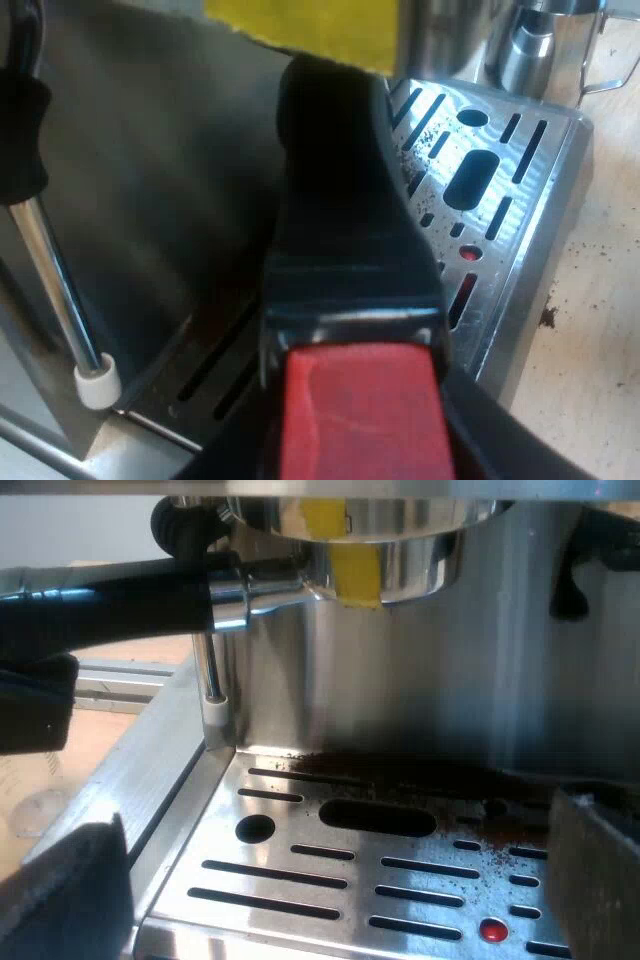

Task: Put the handle in the coffee machine

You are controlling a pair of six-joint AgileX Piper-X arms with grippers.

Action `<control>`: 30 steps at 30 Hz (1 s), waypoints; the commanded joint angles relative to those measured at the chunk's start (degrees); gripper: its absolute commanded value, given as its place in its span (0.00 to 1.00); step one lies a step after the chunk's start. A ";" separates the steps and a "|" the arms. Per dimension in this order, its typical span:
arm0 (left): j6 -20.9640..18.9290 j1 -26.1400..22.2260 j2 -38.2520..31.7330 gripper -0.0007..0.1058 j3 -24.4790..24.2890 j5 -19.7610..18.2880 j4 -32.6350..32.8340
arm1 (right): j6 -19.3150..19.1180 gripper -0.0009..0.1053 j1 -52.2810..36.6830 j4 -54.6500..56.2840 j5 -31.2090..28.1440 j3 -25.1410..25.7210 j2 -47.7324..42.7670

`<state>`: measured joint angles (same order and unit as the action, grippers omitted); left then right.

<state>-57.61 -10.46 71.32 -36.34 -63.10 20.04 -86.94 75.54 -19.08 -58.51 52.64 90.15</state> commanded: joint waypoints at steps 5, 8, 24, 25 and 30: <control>-3.95 0.25 -1.83 0.01 -3.77 -10.80 2.33 | -0.74 0.81 -2.38 2.73 0.28 0.16 -0.13; -3.95 0.25 -1.83 0.01 -5.83 -11.28 4.16 | -0.74 0.81 -4.64 2.85 1.75 0.16 -0.13; 5.16 -0.14 -1.83 0.01 -5.02 -4.83 6.00 | -4.96 0.81 -10.73 -7.13 8.35 0.16 5.51; 5.09 -0.14 -1.83 0.01 -4.71 -5.62 6.66 | -5.12 0.81 -10.73 -8.72 8.23 0.16 6.38; 5.10 -0.22 -1.83 0.01 -4.64 -8.07 7.98 | -6.66 0.81 -10.73 -13.87 8.25 0.16 9.09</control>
<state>-53.27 -10.82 71.15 -40.32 -63.06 28.71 -92.74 64.89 -31.36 -50.38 52.64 99.18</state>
